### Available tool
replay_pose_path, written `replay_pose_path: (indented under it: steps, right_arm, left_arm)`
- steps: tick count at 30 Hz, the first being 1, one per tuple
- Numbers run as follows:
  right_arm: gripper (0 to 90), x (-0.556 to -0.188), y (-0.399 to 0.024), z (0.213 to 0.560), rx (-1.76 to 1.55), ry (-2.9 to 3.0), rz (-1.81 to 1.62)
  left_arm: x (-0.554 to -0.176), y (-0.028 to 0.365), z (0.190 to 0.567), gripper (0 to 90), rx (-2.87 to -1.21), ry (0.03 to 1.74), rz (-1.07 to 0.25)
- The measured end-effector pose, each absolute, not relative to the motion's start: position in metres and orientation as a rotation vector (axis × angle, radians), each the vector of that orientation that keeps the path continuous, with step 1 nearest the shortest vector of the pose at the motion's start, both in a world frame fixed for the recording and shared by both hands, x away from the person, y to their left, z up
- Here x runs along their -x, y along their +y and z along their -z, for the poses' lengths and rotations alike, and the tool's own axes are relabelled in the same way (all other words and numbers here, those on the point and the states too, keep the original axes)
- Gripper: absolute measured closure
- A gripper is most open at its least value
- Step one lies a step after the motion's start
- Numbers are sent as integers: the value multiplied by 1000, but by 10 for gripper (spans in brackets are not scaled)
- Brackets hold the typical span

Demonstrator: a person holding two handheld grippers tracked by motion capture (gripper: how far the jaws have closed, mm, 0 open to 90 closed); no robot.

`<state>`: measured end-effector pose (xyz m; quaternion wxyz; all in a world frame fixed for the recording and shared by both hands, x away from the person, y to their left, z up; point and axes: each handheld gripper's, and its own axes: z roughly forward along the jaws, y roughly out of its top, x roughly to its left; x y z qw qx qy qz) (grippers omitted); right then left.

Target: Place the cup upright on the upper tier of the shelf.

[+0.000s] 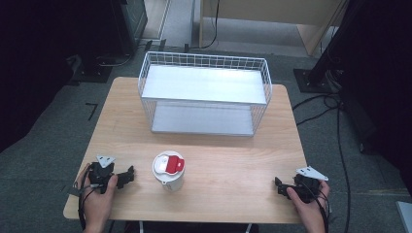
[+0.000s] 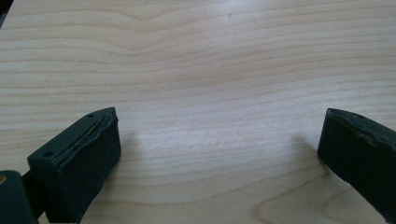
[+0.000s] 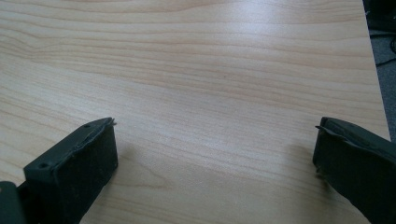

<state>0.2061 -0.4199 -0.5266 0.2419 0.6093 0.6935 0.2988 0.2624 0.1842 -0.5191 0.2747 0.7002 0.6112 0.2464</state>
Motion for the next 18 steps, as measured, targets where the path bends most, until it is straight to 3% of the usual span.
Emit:
replay_pose_path:
  steps: [10, 18]
  right_arm:
    - [9, -204, -407, 520, -1649, 1861, -836]
    - [9, -209, -373, 502, -1583, 1832, -923]
  left_arm:
    - [-262, 184, 519, 0, -1885, 1641, -663]
    - [-262, 184, 519, 0, -1886, 1641, -662]
